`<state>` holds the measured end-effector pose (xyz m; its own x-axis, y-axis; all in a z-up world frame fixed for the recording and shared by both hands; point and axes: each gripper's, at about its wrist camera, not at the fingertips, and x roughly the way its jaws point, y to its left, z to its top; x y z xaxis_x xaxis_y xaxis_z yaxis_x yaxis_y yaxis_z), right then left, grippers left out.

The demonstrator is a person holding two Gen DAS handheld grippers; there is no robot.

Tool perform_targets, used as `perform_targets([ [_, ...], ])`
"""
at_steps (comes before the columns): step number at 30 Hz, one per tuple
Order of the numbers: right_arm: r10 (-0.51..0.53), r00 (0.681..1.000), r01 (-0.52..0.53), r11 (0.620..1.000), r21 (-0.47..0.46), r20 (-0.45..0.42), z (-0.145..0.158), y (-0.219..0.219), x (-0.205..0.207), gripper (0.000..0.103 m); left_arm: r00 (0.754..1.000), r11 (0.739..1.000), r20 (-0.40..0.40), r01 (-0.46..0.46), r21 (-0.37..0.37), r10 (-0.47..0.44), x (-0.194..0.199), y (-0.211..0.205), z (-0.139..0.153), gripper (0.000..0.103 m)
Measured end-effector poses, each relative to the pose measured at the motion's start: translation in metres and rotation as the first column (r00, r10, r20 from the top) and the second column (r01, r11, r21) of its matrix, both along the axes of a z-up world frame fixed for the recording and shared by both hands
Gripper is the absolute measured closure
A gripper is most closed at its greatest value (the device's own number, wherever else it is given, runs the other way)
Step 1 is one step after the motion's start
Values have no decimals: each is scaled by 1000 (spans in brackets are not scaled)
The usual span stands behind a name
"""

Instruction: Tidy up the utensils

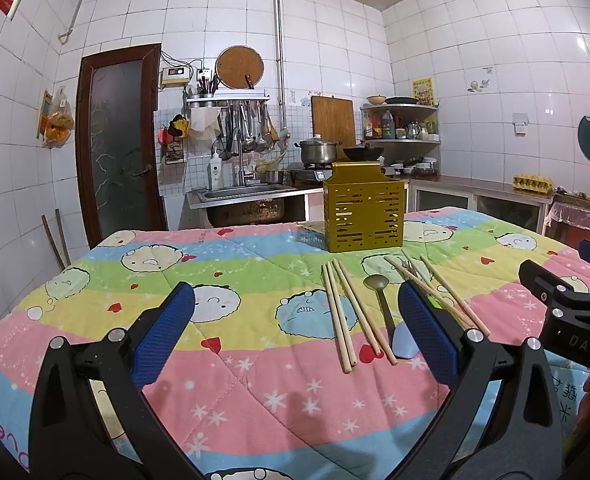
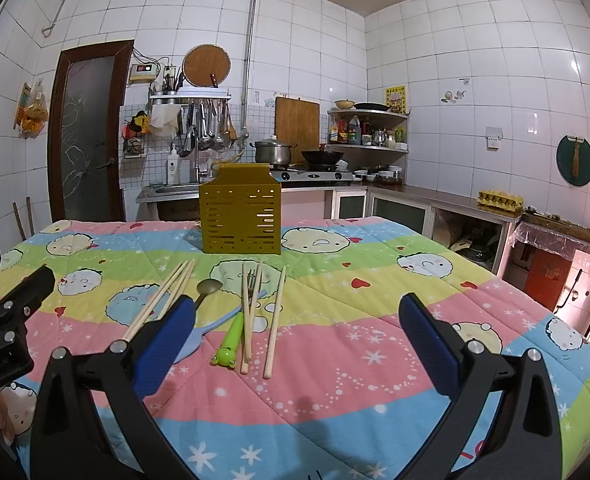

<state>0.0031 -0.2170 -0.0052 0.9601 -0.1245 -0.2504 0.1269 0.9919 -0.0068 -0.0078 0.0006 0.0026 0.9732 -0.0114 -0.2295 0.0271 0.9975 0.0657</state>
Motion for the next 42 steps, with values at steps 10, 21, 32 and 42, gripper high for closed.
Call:
perform_targets([
  [10,-5,1000,5,1000,2,4,-1,-1,0,4,1000,1000,3,1,0,-1,-1,-1,1,5],
  [21,-9,1000,8,1000,5,16,-1,-2,-3,4,1000,1000,6,2,-1,-2,-1,-2,2,5],
  [32,-9,1000,8,1000,7,18,-1,-3,-3,4,1000,1000,7,2,-1,-2,-1,-2,2,5],
  [42,-8,1000,8,1000,7,16,-1,-3,-3,4,1000,1000,8,2,-2,-2,-1,-2,2,5],
])
